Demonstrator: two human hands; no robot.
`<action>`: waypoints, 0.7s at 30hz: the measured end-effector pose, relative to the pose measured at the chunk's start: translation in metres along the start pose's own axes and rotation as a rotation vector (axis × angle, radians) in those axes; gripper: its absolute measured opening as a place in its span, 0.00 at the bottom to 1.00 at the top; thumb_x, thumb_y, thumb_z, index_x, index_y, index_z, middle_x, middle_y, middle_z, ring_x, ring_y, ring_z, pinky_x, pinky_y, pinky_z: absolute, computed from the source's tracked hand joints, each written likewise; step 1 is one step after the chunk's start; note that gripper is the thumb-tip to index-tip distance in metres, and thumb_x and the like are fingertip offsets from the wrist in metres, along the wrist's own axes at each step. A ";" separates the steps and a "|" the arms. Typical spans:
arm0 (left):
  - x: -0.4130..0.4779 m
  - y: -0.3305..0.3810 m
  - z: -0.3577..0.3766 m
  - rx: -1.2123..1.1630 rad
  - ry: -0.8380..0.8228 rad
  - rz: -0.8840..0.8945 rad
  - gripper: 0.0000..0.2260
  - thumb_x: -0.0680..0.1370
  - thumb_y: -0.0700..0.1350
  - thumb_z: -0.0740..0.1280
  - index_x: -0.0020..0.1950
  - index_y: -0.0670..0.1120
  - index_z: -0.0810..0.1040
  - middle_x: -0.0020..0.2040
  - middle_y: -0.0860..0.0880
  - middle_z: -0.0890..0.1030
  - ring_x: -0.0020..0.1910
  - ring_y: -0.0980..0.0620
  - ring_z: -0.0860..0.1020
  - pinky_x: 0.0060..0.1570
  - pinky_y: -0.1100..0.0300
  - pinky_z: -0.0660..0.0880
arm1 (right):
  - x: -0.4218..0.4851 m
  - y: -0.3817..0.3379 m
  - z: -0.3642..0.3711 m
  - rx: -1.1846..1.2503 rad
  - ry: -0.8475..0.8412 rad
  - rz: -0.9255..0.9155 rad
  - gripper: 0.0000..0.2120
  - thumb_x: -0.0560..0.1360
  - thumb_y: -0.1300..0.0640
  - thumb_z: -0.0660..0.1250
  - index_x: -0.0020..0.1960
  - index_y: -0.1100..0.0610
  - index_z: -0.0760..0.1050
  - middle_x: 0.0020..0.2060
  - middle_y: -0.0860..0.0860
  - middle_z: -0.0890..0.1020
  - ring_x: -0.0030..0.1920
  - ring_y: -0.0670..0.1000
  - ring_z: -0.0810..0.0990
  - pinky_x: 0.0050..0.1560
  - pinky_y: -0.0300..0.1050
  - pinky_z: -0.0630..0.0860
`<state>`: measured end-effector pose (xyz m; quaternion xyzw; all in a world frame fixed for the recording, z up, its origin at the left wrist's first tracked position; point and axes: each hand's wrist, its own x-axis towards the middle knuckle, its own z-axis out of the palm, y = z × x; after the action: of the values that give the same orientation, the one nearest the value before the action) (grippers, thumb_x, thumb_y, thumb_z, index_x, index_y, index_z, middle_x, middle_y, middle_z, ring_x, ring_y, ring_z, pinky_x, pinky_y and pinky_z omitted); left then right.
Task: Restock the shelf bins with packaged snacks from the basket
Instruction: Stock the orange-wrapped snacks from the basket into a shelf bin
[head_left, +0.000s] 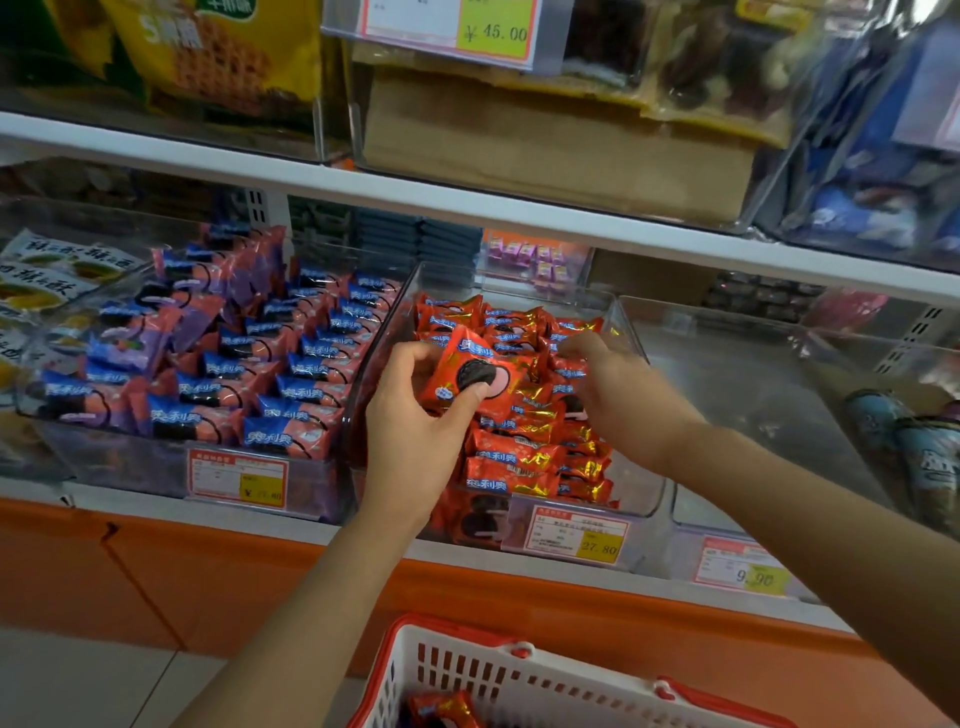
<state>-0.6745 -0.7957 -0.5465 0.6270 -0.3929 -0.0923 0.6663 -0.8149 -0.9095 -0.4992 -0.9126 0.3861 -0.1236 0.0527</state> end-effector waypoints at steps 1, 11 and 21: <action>-0.002 0.004 0.000 -0.037 0.018 0.002 0.14 0.72 0.43 0.74 0.53 0.51 0.73 0.48 0.58 0.79 0.49 0.61 0.78 0.48 0.69 0.74 | -0.007 -0.003 -0.003 0.089 0.046 -0.046 0.22 0.78 0.64 0.60 0.70 0.53 0.63 0.66 0.52 0.71 0.59 0.53 0.75 0.57 0.49 0.75; -0.036 0.030 0.015 -0.200 -0.177 -0.029 0.11 0.74 0.42 0.70 0.55 0.51 0.76 0.50 0.54 0.82 0.49 0.60 0.80 0.44 0.71 0.74 | -0.053 -0.023 -0.031 0.478 0.035 -0.074 0.18 0.76 0.52 0.67 0.64 0.50 0.73 0.47 0.33 0.73 0.47 0.35 0.74 0.46 0.23 0.69; -0.031 -0.009 0.010 0.914 -0.542 0.354 0.25 0.80 0.58 0.46 0.69 0.50 0.72 0.66 0.51 0.74 0.67 0.51 0.69 0.70 0.50 0.60 | -0.026 0.007 -0.040 -0.098 0.037 0.112 0.16 0.77 0.51 0.64 0.64 0.52 0.73 0.59 0.53 0.77 0.55 0.56 0.78 0.53 0.51 0.77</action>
<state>-0.6985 -0.7859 -0.5679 0.7304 -0.6493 0.0427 0.2075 -0.8475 -0.8959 -0.4667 -0.8887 0.4430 -0.1181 0.0078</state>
